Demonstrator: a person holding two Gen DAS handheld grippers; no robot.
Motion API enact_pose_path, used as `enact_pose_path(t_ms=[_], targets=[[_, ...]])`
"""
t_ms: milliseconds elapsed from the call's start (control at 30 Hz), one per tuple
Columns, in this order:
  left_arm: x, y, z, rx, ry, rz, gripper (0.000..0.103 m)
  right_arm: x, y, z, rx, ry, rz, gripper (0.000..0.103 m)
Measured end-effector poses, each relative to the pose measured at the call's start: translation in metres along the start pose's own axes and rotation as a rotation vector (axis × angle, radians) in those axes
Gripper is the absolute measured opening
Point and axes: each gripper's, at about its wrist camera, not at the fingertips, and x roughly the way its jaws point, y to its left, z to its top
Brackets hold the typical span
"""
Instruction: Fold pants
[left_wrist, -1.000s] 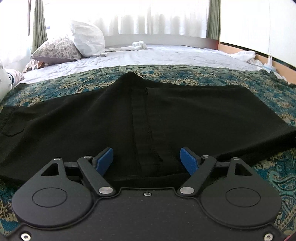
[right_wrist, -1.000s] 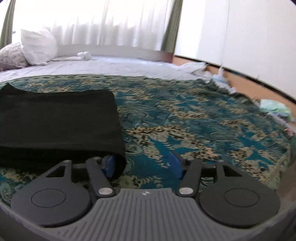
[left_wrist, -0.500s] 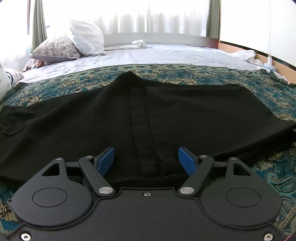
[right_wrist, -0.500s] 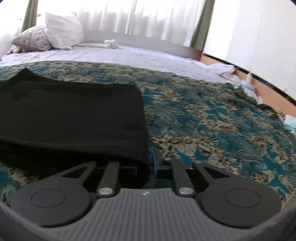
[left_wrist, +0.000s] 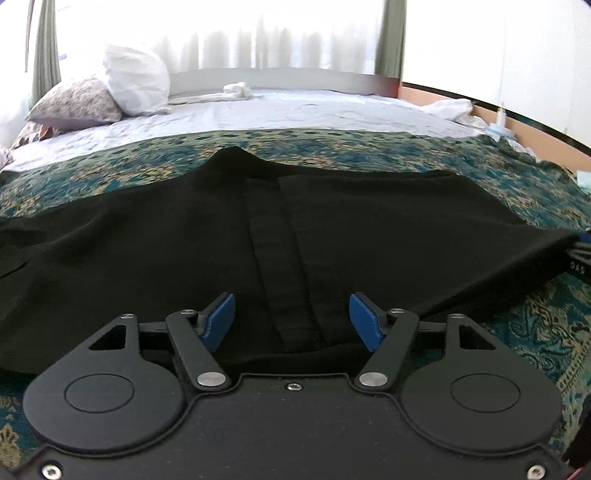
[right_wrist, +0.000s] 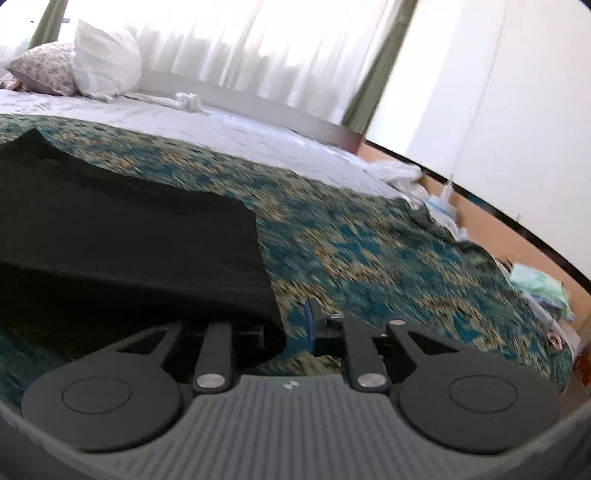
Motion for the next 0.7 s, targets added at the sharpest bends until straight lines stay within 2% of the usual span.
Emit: enact_pose_path(t_ms=[67,200,267,300,367,533,700], targets=[[0.000,-0.005,-0.002,0.017,-0.004,0.012,0.067,0.005,-0.002,-0.009,0.014,0.018,0.022,0.039],[-0.003,0.000,-0.001,-0.010,0.004,0.000,0.067,0.001,0.002,-0.013,-0.030,-0.017,0.014,0.042],[-0.008,0.001,-0.001,-0.024,0.009,0.002,0.067,-0.002,-0.002,-0.012,-0.007,-0.016,0.044,0.056],[-0.010,0.002,-0.001,-0.030,0.010,0.001,0.069,-0.005,-0.005,-0.012,0.011,-0.015,0.056,0.059],[-0.018,0.006,-0.001,-0.053,0.012,-0.005,0.082,-0.015,-0.012,-0.011,0.050,-0.013,0.096,0.063],[-0.045,0.028,-0.003,-0.130,-0.030,0.006,0.090,-0.047,-0.019,-0.008,0.144,-0.038,0.177,0.073],[-0.064,0.058,-0.003,-0.210,-0.066,0.049,0.097,-0.076,0.006,0.010,0.185,-0.116,0.302,0.082]])
